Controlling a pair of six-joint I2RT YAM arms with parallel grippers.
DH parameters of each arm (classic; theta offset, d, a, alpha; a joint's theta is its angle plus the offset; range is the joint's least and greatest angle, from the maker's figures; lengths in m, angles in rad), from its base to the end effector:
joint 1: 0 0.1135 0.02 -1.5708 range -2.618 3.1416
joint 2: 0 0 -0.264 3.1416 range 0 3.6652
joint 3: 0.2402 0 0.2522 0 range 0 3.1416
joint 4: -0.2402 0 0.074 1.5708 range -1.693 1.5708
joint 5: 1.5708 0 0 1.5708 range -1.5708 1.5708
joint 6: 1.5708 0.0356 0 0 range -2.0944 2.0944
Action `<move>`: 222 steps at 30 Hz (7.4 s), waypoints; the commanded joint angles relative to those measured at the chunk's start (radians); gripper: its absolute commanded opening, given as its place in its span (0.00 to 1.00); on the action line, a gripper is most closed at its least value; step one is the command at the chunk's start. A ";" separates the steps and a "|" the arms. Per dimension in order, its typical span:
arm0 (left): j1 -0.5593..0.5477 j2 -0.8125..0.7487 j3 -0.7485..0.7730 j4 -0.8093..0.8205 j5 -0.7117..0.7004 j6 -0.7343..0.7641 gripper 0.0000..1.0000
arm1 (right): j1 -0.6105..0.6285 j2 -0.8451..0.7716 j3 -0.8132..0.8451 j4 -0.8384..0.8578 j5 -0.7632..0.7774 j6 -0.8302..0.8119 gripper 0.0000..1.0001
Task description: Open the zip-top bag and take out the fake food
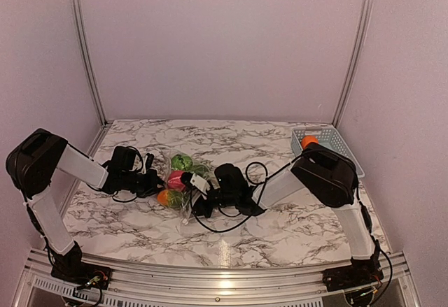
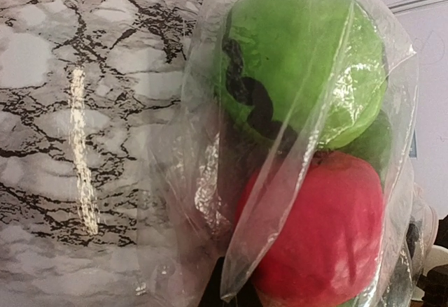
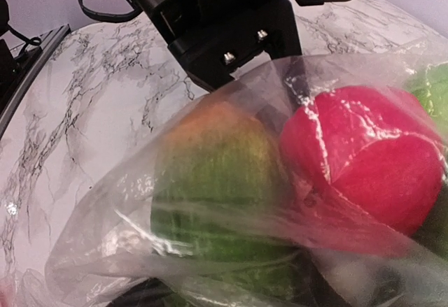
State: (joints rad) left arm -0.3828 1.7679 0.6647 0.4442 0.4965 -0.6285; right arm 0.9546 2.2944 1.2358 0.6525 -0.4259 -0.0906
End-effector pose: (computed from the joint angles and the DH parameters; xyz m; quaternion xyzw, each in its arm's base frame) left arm 0.2895 -0.1349 0.1163 0.0007 0.8770 -0.3997 0.2665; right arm 0.2567 0.3879 0.0852 -0.5082 0.6493 0.3854 0.4143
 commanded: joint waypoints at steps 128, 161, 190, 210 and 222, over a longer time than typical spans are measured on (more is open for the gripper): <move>0.202 -0.133 -0.117 0.005 0.020 -0.038 0.00 | -0.232 -0.435 -0.397 -0.087 0.001 -0.041 0.35; 0.181 -0.221 0.012 -0.077 -0.037 0.042 0.61 | -0.180 -0.180 -0.232 0.012 0.053 0.019 0.43; 0.107 0.213 0.393 -0.192 -0.053 0.147 0.14 | -0.207 -0.146 -0.236 0.062 -0.004 0.057 0.61; -0.045 0.245 0.276 -0.100 -0.026 0.125 0.02 | -0.174 -0.120 -0.184 0.072 -0.006 0.037 0.72; 0.025 0.145 0.218 -0.099 -0.071 0.065 0.00 | -0.174 -0.217 -0.262 0.041 0.019 0.021 0.43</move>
State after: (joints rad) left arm -0.3977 1.9690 0.9268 0.3714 0.4450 -0.5388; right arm 0.7712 2.1429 1.0096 0.7017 -0.4194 -0.0582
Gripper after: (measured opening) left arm 0.006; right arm 0.555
